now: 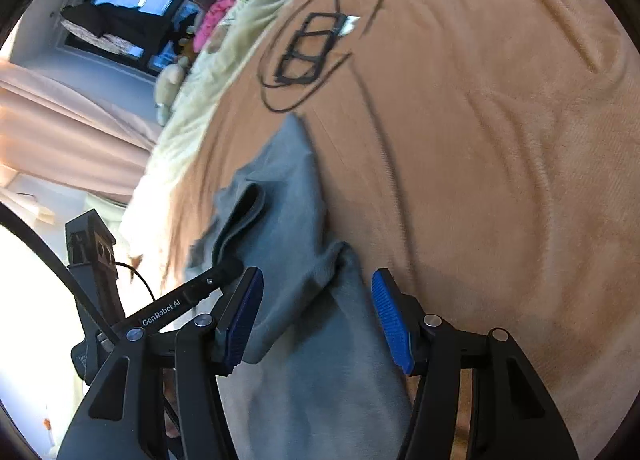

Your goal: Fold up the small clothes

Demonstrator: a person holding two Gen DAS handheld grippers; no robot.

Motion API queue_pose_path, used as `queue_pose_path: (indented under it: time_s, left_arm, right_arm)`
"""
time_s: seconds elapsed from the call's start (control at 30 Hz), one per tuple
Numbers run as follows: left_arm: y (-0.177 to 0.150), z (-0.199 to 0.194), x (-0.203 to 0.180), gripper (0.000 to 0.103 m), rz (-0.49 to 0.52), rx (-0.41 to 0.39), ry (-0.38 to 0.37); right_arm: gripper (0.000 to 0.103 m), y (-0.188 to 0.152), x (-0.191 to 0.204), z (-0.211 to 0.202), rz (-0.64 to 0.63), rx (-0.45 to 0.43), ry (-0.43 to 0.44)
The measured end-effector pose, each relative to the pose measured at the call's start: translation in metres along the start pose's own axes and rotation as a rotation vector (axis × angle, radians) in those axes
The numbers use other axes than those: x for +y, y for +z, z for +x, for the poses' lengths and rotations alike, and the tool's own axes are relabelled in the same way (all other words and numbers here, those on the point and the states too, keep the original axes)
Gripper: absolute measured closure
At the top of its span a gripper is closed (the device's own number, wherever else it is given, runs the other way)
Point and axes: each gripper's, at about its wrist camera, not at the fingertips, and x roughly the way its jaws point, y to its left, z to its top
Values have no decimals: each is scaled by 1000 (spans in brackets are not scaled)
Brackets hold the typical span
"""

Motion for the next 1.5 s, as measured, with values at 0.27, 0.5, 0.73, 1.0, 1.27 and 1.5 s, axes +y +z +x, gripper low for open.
queue_pose_path:
  time_s: [0.27, 0.5, 0.73, 1.0, 1.27, 1.5]
  left_arm:
    - [0, -5, 23, 98, -43, 18, 25]
    - [-7, 4, 32, 98, -60, 39, 10]
    - [-11, 10, 42, 98, -106, 52, -19]
    - [-23, 23, 59, 96, -145, 95, -15]
    - [-13, 0, 71, 57, -146, 4, 44]
    - [-3, 0, 58, 42, -97, -38, 27]
  right_arm:
    - [48, -13, 3, 10, 7, 64, 133]
    - [48, -9, -8, 30, 93, 120, 205]
    - [48, 2, -25, 47, 170, 92, 182]
    - [50, -3, -33, 29, 199, 36, 142]
    - [50, 5, 7, -1, 25, 16, -4]
    - [50, -5, 33, -3, -102, 26, -127]
